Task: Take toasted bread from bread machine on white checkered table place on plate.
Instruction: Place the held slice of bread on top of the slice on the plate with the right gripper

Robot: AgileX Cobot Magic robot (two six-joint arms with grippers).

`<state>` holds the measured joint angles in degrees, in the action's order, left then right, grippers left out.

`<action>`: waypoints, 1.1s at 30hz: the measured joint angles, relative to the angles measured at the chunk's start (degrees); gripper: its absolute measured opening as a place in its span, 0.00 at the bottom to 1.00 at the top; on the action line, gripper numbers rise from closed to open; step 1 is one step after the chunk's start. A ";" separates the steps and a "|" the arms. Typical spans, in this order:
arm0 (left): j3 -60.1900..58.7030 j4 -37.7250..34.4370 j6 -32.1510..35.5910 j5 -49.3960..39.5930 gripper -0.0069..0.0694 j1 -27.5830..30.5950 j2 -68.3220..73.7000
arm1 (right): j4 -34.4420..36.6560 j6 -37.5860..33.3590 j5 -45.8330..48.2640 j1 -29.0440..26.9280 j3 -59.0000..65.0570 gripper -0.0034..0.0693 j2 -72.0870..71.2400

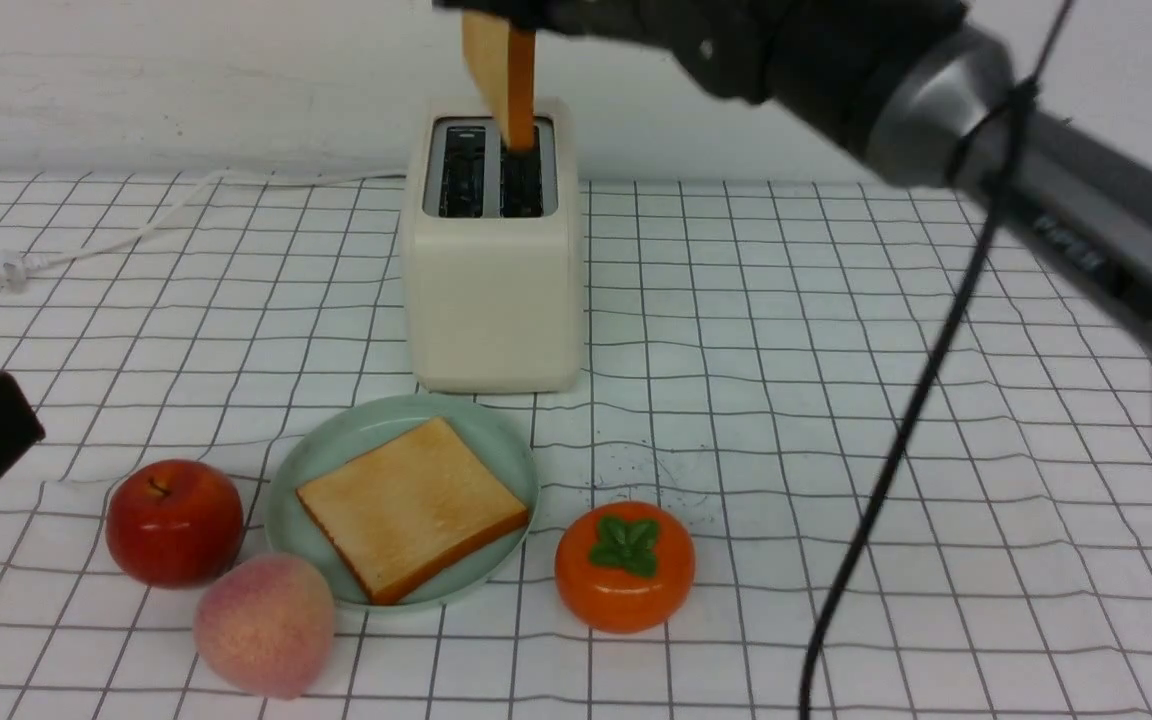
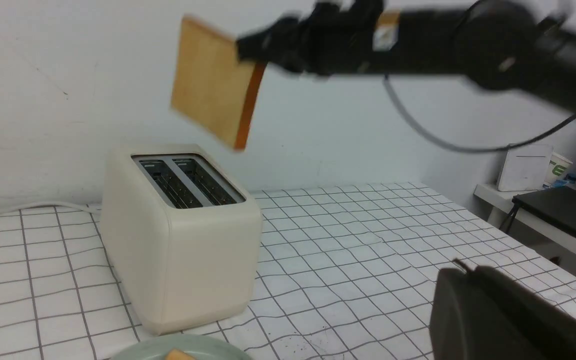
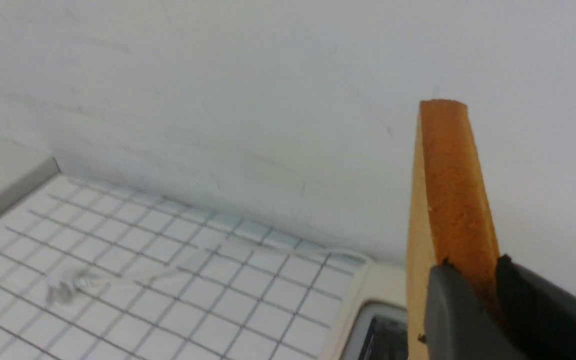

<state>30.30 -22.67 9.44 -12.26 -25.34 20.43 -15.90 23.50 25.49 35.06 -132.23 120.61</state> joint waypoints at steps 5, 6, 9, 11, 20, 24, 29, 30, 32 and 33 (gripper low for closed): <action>0.00 0.01 0.00 0.00 0.07 0.00 0.00 | 7.28 -12.14 18.01 1.45 -0.37 0.18 -10.44; 0.00 0.01 0.00 -0.07 0.07 0.00 0.00 | 7.88 -13.61 20.05 1.45 -0.42 0.18 -11.17; 0.00 0.01 0.00 -0.97 0.07 0.00 0.00 | 19.34 -24.12 36.84 0.16 -0.53 0.18 -15.81; 0.00 0.01 0.00 -2.22 0.07 0.00 0.00 | 25.88 -27.29 44.62 -1.55 -0.53 0.18 -17.06; 0.00 1.40 0.00 -12.51 0.07 0.00 0.00 | 44.22 -33.68 47.00 -2.81 9.99 0.18 -17.96; 0.00 3.82 -0.02 -19.34 0.07 0.00 0.00 | 53.10 -38.65 41.12 -2.42 21.23 0.18 -17.83; 0.00 9.46 -3.97 -25.52 0.07 0.00 0.00 | 66.93 -48.99 24.26 -2.42 34.76 0.18 -15.76; 0.00 10.94 -5.42 -25.80 0.07 0.00 0.00 | 69.34 -50.78 21.95 -2.42 36.09 0.18 -14.84; 0.00 12.44 -6.91 -25.93 0.07 0.00 0.00 | 71.75 -52.45 20.17 -2.42 36.93 0.18 -13.70; 0.00 15.19 -9.44 -26.01 0.07 0.00 0.00 | 76.36 -54.73 17.96 -2.42 37.55 0.18 -11.08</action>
<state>30.30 -7.48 0.00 -38.28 -25.34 20.43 60.46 -31.23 43.45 32.64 -94.68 109.53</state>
